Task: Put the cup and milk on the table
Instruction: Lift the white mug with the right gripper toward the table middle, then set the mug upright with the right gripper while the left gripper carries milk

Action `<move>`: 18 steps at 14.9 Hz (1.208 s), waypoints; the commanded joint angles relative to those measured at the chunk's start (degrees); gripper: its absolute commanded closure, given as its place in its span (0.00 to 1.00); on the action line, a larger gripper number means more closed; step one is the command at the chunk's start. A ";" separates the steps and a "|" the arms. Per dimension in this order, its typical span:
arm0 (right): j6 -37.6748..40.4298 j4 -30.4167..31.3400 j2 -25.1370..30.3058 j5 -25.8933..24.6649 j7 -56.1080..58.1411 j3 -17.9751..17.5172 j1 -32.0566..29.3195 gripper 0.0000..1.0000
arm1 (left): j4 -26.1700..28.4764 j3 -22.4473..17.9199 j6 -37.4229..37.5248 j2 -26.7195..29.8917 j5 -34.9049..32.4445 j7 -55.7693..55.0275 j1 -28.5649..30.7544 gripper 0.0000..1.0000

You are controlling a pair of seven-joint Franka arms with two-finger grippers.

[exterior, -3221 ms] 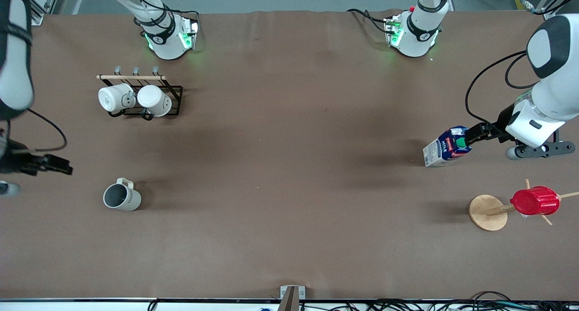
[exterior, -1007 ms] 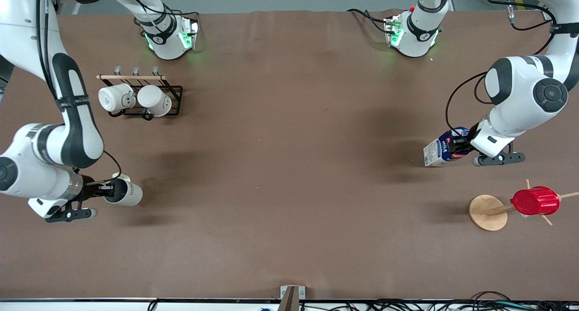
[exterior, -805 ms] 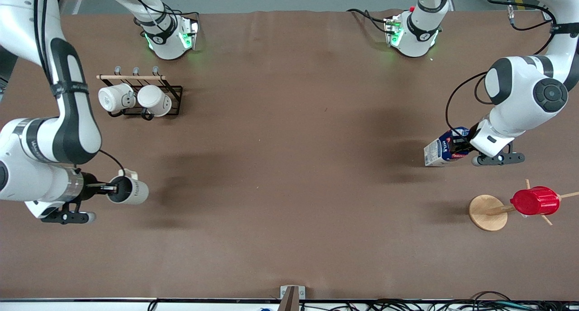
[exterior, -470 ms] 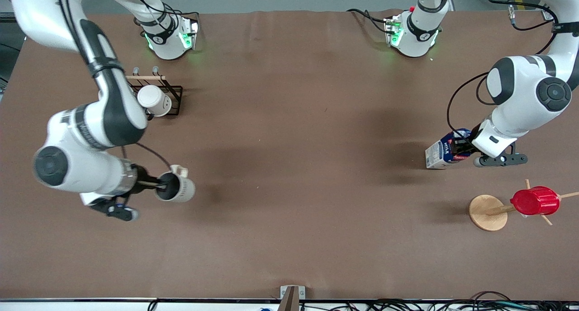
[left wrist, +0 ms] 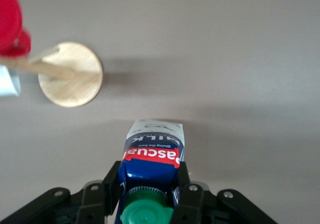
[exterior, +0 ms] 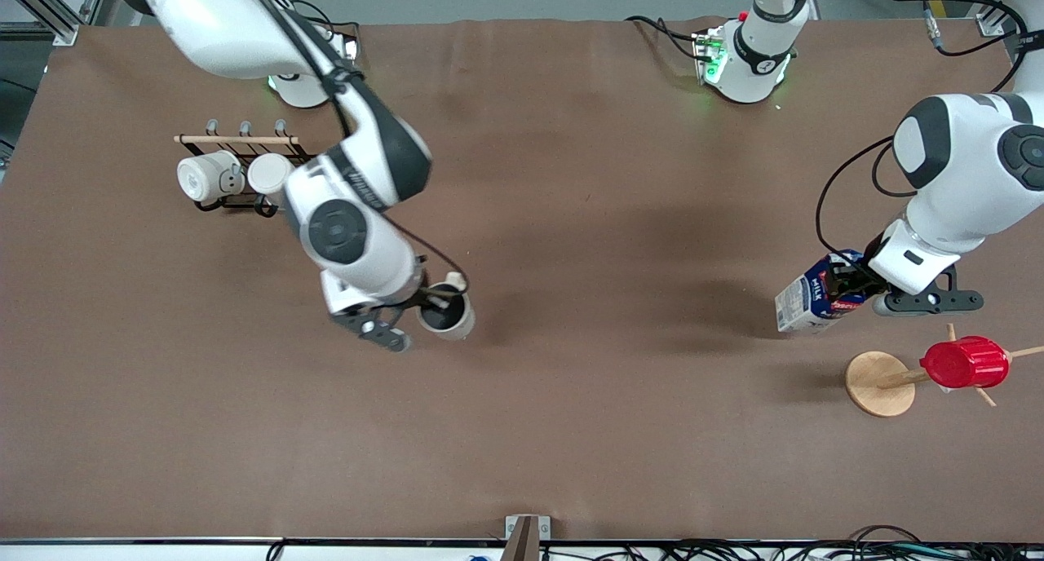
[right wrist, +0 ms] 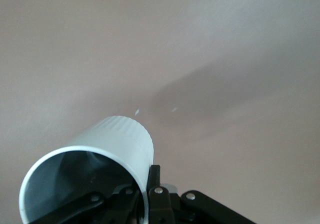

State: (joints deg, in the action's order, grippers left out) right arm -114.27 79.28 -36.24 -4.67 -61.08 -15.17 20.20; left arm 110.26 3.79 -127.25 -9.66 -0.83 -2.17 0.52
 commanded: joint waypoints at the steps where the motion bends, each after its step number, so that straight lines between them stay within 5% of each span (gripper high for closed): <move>1: -5.15 -0.09 -2.25 -1.74 -5.34 0.14 2.90 1.00 | -12.67 0.34 6.64 -6.50 -0.84 0.06 -2.71 0.97; 6: -10.26 -0.44 -6.56 -6.66 -13.00 0.14 8.18 0.99 | -20.33 0.34 7.72 -12.30 -0.49 -1.86 -9.56 0.89; 15: -14.04 -0.80 -10.34 -8.07 -13.97 0.14 12.06 0.95 | -25.62 -0.01 7.98 -19.08 -0.93 -19.61 -24.95 0.99; 16: -14.13 -0.80 -10.34 -7.98 -13.97 0.14 12.06 0.85 | -25.62 -0.01 7.98 -19.17 -0.93 -20.85 -25.92 0.99; 18: -14.13 -0.80 -10.34 -8.07 -13.97 0.14 12.06 0.36 | -24.92 0.25 8.07 -19.17 -0.93 -23.04 -26.80 0.99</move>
State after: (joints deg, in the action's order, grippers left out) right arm -128.13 79.17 -46.28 -11.26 -73.70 -15.04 32.10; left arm 86.84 4.29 -120.83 -28.25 -0.83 -23.06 -25.62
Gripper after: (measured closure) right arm 0.877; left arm 0.551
